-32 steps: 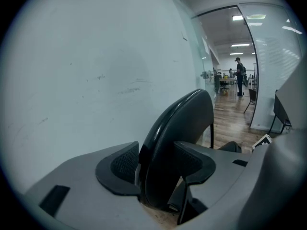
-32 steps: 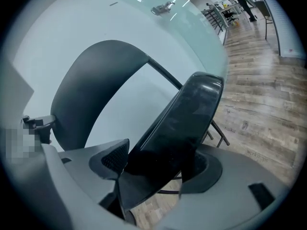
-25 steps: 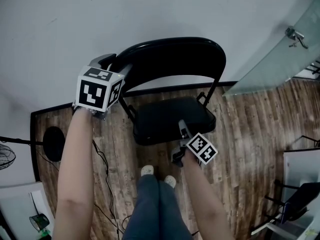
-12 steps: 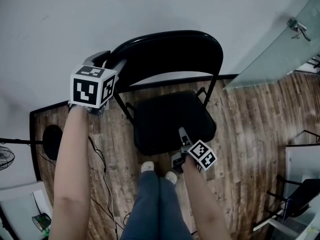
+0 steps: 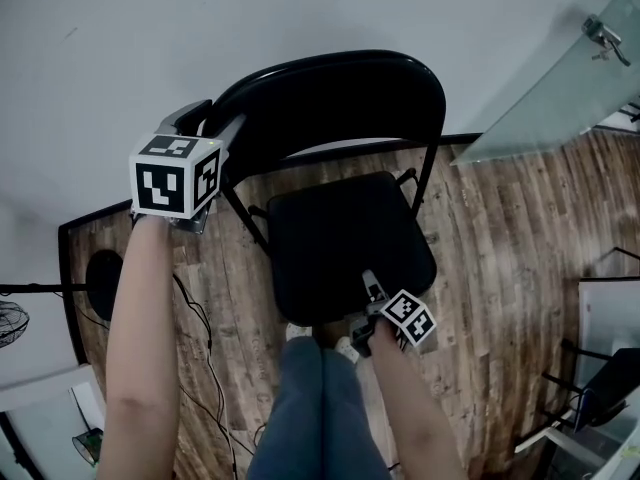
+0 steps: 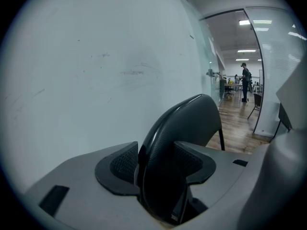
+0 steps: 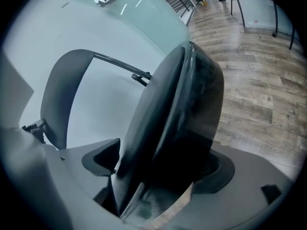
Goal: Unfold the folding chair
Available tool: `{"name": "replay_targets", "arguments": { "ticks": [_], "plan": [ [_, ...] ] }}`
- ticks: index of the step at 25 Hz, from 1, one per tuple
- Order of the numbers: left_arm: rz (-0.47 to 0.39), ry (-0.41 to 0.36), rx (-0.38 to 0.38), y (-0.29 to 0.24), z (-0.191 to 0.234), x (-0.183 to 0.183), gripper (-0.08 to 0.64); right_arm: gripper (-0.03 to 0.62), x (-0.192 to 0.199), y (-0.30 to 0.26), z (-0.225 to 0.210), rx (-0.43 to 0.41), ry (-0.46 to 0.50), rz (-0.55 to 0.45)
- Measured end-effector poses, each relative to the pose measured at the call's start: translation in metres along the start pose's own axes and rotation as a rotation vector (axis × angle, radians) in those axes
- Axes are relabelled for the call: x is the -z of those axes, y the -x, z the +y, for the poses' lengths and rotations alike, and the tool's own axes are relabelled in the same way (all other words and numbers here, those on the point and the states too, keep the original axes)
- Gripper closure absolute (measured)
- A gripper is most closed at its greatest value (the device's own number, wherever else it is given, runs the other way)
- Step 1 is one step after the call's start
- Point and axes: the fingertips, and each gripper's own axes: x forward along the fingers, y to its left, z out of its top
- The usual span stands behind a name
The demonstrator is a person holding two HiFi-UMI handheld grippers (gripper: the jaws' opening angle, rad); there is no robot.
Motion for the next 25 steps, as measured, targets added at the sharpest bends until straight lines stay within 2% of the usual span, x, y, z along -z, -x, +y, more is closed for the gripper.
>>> {"name": "replay_targets", "arguments": {
  "ticks": [16, 21, 25],
  "plan": [
    [-0.014, 0.043, -0.031, -0.034, 0.004, 0.036, 0.345, 0.133, 0.027, -0.023, -0.073, 0.0, -0.08, 0.04],
    [-0.007, 0.058, -0.028, -0.045, 0.007, 0.049, 0.344, 0.123, 0.03, -0.033, -0.092, -0.02, -0.161, 0.014],
    [0.005, 0.068, -0.031, -0.052, 0.004, 0.057, 0.344, 0.114, 0.034, -0.036, -0.108, -0.036, -0.174, 0.01]
  ]
}}
